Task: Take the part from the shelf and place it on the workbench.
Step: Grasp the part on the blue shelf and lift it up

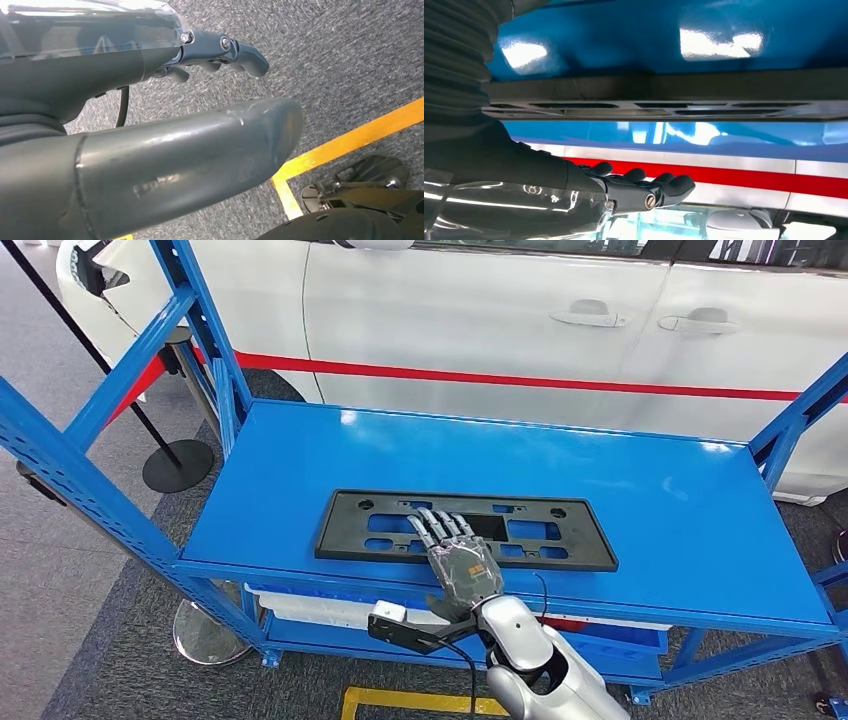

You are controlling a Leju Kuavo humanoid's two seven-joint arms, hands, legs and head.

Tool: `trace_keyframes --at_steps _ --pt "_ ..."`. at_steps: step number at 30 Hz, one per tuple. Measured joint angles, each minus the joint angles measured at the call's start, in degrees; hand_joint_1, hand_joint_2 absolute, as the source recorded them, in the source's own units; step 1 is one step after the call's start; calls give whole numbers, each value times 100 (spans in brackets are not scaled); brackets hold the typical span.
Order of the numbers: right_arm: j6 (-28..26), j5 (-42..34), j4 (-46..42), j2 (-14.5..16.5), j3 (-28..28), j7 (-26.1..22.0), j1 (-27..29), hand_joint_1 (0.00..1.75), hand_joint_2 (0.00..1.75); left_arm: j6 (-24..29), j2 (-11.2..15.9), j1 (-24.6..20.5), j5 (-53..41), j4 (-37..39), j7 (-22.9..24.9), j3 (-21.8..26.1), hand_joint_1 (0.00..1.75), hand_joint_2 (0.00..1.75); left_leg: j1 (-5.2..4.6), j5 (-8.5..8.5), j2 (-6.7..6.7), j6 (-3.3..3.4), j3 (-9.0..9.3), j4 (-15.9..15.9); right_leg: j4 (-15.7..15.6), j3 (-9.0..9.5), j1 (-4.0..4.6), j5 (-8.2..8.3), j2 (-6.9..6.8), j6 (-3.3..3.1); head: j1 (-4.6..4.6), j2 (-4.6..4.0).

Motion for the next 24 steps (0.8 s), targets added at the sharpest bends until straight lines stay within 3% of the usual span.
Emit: trace_keyframes --at_steps 12,24 --pt "-62 69 45 49 -12 -69 -26 0 175 120 3 -6 0 2 67 0 0 0 0 0 0 0 -1 0 1 0 0 0 0 0 0 0" --pt "260 232 146 259 163 -63 -691 0 175 512 199 -163 0 521 86 0 0 0 0 3 0 -4 0 0 8 -1 1 0 1 0 -1 0"
